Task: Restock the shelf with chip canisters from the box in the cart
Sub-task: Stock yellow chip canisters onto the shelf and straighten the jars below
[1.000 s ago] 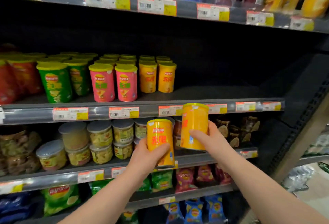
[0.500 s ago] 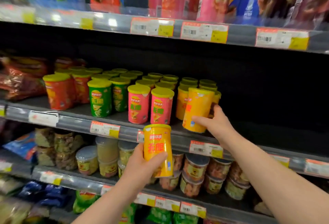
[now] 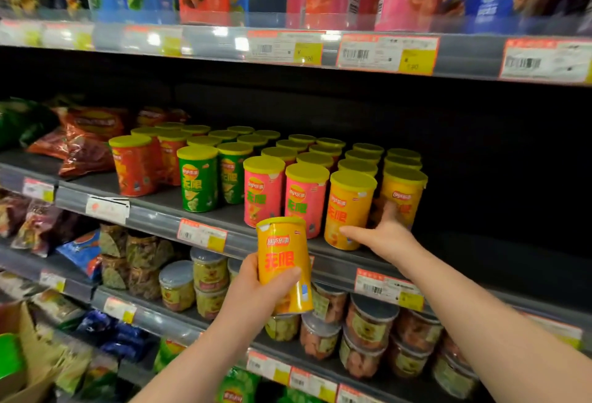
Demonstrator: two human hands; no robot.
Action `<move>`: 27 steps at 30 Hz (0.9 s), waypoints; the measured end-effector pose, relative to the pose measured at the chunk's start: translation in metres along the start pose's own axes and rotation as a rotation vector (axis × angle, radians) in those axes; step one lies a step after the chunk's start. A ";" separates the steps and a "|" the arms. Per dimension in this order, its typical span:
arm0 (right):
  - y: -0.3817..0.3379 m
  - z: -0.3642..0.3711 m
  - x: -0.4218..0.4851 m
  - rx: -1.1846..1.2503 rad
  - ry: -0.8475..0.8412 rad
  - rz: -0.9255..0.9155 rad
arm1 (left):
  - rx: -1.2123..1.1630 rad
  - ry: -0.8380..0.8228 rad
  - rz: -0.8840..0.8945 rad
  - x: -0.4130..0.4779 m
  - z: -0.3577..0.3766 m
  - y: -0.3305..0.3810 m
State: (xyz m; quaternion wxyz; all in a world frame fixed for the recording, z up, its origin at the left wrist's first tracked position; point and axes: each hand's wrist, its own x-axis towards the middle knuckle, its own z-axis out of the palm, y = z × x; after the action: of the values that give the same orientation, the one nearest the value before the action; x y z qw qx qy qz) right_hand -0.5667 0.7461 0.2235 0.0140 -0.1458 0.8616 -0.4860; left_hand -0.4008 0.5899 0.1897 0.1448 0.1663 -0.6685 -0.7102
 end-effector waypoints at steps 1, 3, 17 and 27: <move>0.000 0.001 0.000 -0.030 0.013 0.000 | 0.000 -0.005 -0.002 0.000 0.002 0.001; 0.001 0.002 -0.001 -0.067 0.012 -0.007 | 0.001 -0.014 -0.001 0.002 0.006 0.002; 0.003 -0.015 -0.021 -0.071 0.106 -0.111 | 0.026 -0.101 0.082 0.006 0.025 0.005; -0.009 -0.043 -0.070 0.223 -0.179 -0.081 | 0.225 -0.191 0.287 0.009 0.081 0.017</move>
State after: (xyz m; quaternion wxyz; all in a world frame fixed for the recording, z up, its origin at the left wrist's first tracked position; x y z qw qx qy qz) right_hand -0.5047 0.7959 0.2454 0.0873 -0.2210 0.7910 -0.5637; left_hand -0.4441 0.6575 0.2100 0.1607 0.0164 -0.7713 -0.6157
